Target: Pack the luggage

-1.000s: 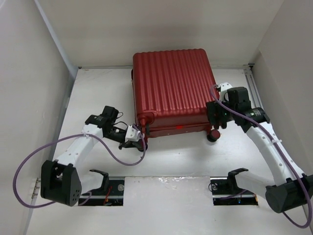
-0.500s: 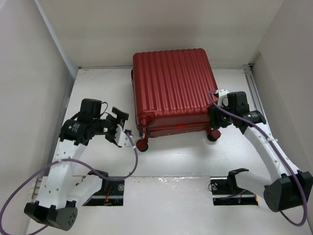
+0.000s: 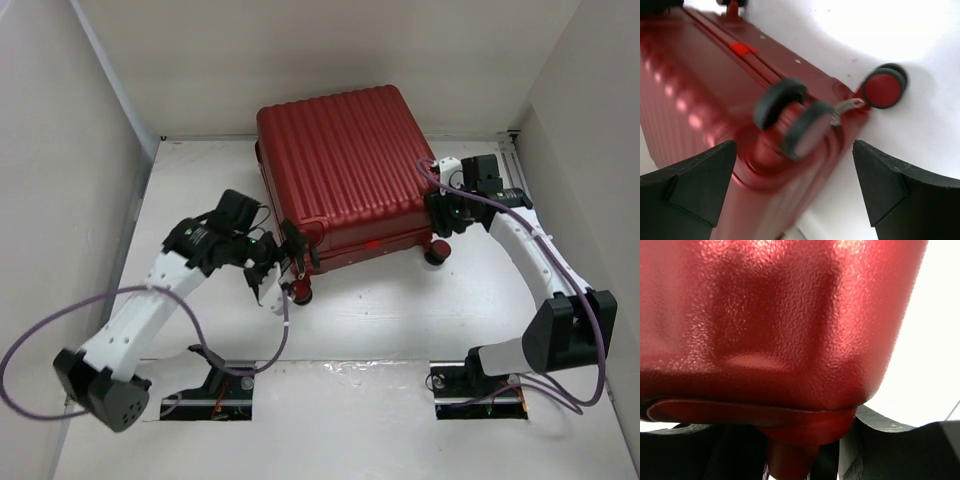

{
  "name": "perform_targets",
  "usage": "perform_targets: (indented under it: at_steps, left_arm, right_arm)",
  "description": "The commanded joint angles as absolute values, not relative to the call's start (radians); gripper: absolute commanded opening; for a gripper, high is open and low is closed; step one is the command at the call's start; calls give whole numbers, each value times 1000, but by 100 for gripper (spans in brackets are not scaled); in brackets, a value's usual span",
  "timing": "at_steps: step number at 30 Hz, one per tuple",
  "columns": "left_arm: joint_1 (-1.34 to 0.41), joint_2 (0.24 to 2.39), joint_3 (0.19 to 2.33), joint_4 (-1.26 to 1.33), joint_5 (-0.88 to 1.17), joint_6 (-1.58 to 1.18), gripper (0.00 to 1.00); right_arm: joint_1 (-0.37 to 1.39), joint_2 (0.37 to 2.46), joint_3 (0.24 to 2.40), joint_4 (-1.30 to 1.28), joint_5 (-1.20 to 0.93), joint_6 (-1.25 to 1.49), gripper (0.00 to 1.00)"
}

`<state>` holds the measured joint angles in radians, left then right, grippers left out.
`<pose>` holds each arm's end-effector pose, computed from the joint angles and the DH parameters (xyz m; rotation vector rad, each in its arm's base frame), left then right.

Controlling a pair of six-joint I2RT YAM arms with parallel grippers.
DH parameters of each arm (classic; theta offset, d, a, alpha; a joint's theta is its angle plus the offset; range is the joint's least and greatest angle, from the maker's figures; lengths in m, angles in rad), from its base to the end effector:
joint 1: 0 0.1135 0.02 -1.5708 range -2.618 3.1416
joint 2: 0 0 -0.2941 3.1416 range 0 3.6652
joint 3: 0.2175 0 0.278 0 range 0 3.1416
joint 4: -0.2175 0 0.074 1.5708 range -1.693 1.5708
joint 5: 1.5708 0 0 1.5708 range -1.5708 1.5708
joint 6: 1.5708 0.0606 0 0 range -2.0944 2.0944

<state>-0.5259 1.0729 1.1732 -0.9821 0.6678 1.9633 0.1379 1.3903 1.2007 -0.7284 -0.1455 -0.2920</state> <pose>0.1722 -0.1434 0.3649 2.1771 0.4467 -0.0548 0.3222 0.0536 0.3042 -0.5882 2.4079 0.1155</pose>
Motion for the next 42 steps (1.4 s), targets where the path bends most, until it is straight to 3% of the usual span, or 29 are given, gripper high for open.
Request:
perform_targets:
  at_steps: [1,7,15,17,19,20,23,24,25,28,31,34,37,38,42]
  left_arm:
    - [-619,1156,1276,-908,628,2269,100]
    - [-718,1354,1446,-1020,497,2284,100]
    - [-733,1422,1474,-1077,379,2329,93]
    - [-756,1433,1474,-1062,379,2243,82]
    - [-756,1459,1500,-1062,388,2217,55]
    - [-756,1459,1500,-1078,400,2206,49]
    - [-756,1459,1513,-1098,400,2183,33]
    - [-756,1459,1503,-1098,400,2183,12]
    - [-756,1448,1487,-1098,409,2174,3]
    - [-756,1422,1456,-1088,451,2123,0]
    - [-756,1422,1468,-1031,515,1969,0]
    - [-756,1434,1519,-916,581,1709,0]
    - [-756,1434,1552,-795,659,1498,0]
    - [-756,1434,1552,-767,669,1453,0]
    - [-756,1373,1517,-629,669,1269,0]
  right_arm:
    - [150,1428,1259,-574,-221,-370,50]
    - [150,1456,1301,-595,-232,-388,50]
    - [132,1447,1301,-618,-232,-419,53]
    - [123,1447,1301,-618,-232,-419,53]
    - [123,1434,1301,-627,-241,-428,53]
    - [123,1422,1301,-627,-241,-428,53]
    - [123,1384,1301,-640,-227,-428,62]
    - [123,1373,1322,-656,-203,-428,74]
    - [114,1364,1337,-670,-187,-428,80]
    - [114,1316,1419,-759,-111,-419,95]
    - [104,1220,1466,-822,-61,-361,98]
    - [118,1067,1424,-790,-104,-226,92]
    - [233,881,1160,-561,-214,-42,84]
    - [279,847,1020,-504,-215,1,75]
    - [684,799,779,-275,-89,158,52]
